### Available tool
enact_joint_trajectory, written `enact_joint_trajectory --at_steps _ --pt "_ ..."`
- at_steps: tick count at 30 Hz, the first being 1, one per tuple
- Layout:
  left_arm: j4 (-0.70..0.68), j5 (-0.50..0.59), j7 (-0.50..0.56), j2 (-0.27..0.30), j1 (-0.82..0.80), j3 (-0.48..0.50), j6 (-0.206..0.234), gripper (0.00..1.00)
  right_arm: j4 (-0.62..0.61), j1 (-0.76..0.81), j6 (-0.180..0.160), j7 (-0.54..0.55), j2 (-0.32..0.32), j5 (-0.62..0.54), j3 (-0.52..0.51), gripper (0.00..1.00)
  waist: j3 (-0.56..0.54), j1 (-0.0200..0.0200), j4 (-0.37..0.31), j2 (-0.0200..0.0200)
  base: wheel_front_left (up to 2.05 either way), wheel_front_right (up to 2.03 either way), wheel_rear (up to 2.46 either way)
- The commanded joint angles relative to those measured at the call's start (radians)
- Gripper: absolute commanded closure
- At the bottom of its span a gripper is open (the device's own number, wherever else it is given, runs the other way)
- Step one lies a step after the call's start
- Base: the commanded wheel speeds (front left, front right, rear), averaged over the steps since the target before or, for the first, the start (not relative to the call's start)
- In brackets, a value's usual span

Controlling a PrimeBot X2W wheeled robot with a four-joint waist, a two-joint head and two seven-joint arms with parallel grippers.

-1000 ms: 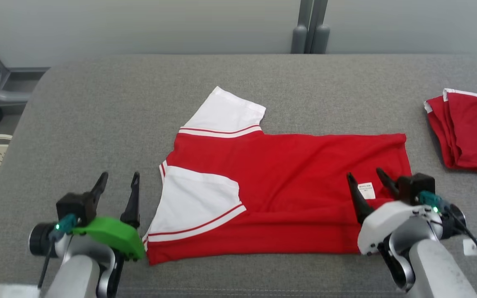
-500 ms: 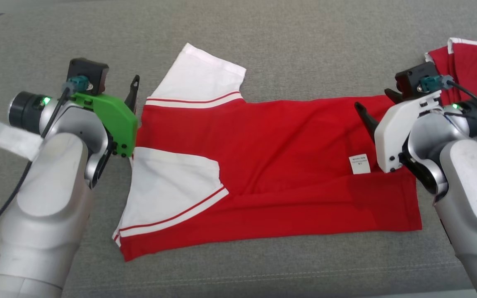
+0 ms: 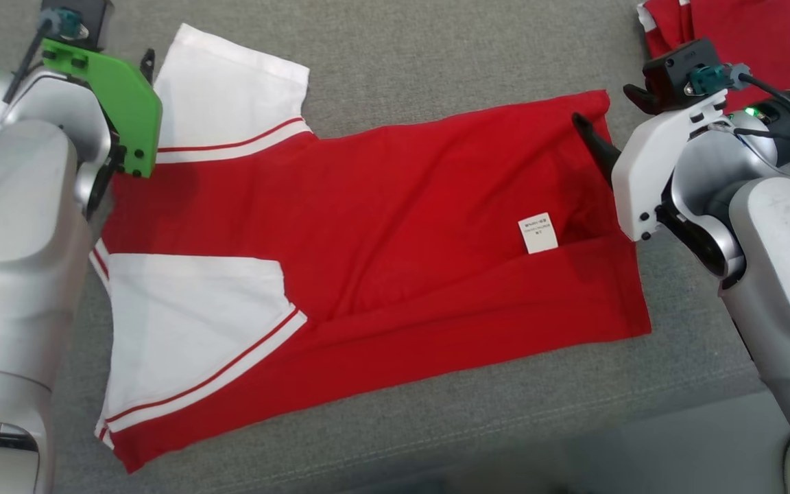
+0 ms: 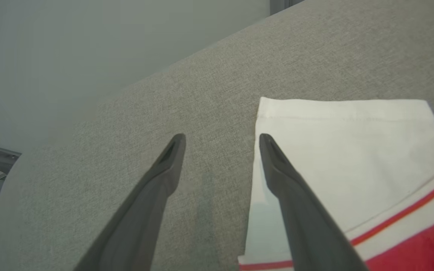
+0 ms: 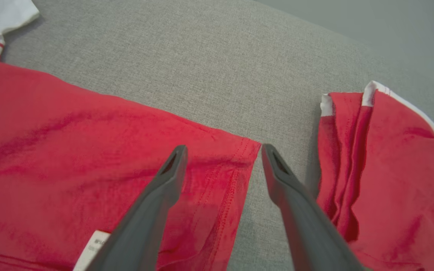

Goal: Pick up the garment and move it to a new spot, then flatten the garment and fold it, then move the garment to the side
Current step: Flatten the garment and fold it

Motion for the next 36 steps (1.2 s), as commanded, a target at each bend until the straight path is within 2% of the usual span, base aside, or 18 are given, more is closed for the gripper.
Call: enact_joint_trajectory --at_steps 1,17,18,20,21,23,36 --pt "0.016 0.005 0.008 0.014 -0.033 0.001 0.000 0.00 -0.001 -0.014 -0.001 -0.010 0.005 0.007 0.003 0.00 0.075 -0.0001 -0.073 0.0000 0.00 0.00 0.00" --pt "0.143 -0.006 0.043 0.027 -0.163 -0.013 0.005 0.00 0.030 0.002 -0.001 -0.051 0.021 0.007 -0.003 0.00 0.122 -0.0001 -0.108 0.0000 0.00 0.00 0.00" --pt "0.148 -0.011 0.041 0.026 -0.166 -0.012 0.004 0.09 0.030 0.001 -0.001 -0.052 0.021 0.007 -0.003 0.00 0.124 -0.0001 -0.109 0.0000 0.00 0.00 0.00" --pt "0.160 -0.018 0.056 0.023 -0.174 -0.012 0.000 0.59 0.028 -0.005 -0.001 -0.051 0.022 0.009 -0.004 0.00 0.132 -0.0001 -0.109 0.0000 0.00 0.00 0.00" --pt "0.165 -0.024 0.061 0.020 -0.173 -0.014 -0.003 0.69 0.027 -0.008 -0.001 -0.050 0.021 0.009 -0.006 0.00 0.135 -0.0001 -0.108 0.0000 0.00 0.00 0.00" --pt "0.175 -0.033 0.072 0.014 -0.169 -0.018 -0.010 1.00 0.026 -0.011 -0.001 -0.049 0.021 0.009 -0.008 0.00 0.139 -0.0001 -0.106 0.0000 0.00 0.00 0.00" --pt "0.166 -0.096 0.072 0.014 -0.189 -0.030 -0.027 1.00 0.007 -0.053 -0.001 -0.062 0.019 -0.024 -0.043 0.00 0.168 -0.0001 -0.095 0.0000 0.00 0.00 0.00"
